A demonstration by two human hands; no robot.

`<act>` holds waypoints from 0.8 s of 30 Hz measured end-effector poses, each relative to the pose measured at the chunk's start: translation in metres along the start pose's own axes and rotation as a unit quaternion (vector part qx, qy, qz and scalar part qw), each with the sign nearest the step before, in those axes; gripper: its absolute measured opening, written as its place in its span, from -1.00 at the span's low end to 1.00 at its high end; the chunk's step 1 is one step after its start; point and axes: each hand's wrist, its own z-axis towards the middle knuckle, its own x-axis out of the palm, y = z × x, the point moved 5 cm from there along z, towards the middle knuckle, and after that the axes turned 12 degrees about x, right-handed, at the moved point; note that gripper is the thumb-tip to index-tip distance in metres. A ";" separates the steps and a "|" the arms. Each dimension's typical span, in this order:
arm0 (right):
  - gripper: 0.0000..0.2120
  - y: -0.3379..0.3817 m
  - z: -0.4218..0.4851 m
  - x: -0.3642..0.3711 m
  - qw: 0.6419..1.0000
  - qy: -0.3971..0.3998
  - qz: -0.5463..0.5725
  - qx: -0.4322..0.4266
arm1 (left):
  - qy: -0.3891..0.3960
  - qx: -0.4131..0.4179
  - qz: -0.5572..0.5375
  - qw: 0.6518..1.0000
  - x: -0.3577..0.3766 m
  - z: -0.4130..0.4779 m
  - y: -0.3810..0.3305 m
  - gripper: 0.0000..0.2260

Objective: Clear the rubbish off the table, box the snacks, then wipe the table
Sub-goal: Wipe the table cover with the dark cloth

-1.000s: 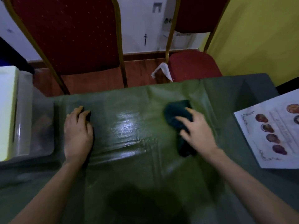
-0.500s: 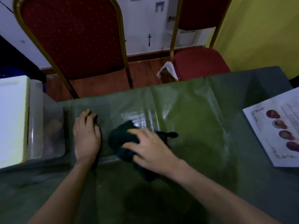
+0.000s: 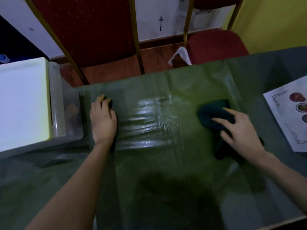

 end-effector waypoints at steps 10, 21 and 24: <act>-0.63 0.192 -0.096 0.029 0.946 0.063 0.077 -0.308 | -0.007 -0.012 -0.022 1.000 -0.006 0.000 -0.002 -0.72; -0.70 0.226 -0.073 0.047 0.941 0.085 0.046 -0.323 | -0.017 -0.009 -0.048 0.999 -0.009 -0.002 0.000 -0.70; -0.64 0.161 -0.040 0.027 0.973 0.058 0.038 -0.221 | -0.021 -0.007 -0.053 0.998 -0.007 -0.002 0.002 -0.70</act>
